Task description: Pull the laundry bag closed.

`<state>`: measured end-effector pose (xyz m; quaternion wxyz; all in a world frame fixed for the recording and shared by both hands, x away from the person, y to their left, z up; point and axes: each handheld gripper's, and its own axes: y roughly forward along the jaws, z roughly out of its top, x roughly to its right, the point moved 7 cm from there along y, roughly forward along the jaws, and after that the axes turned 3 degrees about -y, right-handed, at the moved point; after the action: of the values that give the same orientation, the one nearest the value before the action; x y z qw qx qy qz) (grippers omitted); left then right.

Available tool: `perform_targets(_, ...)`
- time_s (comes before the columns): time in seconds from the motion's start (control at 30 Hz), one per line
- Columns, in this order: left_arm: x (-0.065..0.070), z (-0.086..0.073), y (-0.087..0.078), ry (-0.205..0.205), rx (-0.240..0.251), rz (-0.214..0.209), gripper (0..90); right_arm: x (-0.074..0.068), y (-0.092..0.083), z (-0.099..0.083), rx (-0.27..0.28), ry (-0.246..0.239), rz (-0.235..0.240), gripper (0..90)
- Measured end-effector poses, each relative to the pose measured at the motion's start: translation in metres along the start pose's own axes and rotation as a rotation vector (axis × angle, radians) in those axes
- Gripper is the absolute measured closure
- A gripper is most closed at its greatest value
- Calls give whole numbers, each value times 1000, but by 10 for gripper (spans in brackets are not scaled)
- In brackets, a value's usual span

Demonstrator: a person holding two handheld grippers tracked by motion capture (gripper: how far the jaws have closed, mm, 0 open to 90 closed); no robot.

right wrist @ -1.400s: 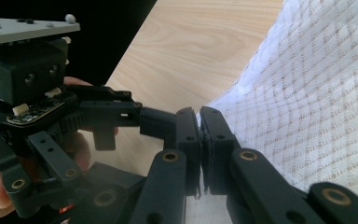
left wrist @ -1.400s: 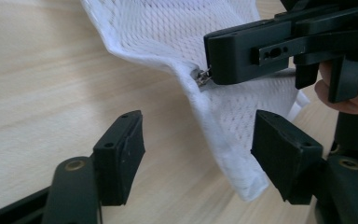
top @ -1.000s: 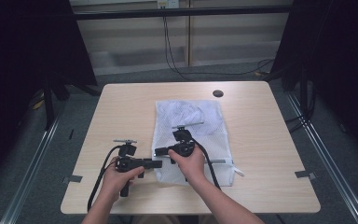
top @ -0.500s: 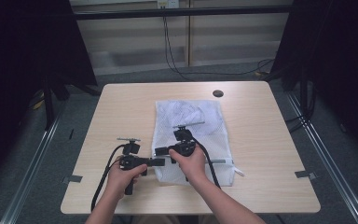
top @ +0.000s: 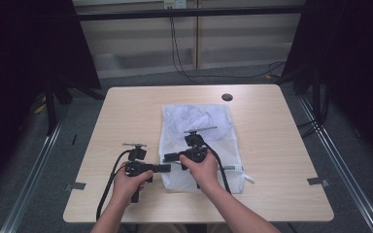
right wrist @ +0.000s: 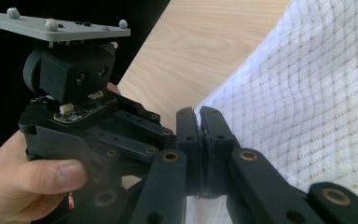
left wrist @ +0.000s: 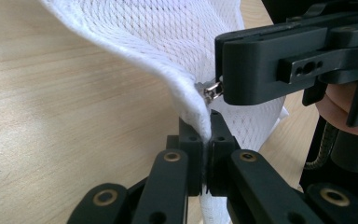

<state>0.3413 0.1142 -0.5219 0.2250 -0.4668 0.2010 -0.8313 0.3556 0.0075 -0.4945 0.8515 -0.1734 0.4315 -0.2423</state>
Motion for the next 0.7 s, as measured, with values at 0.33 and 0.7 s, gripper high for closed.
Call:
perform_targets(0.33,0,1,1,-14,4,0,880,5,-8,-3,-4,11,16,868)
perform_targets(0.7,2,0,1,-24,0,-1,881,8,-12,-6,-6,6,27,868)
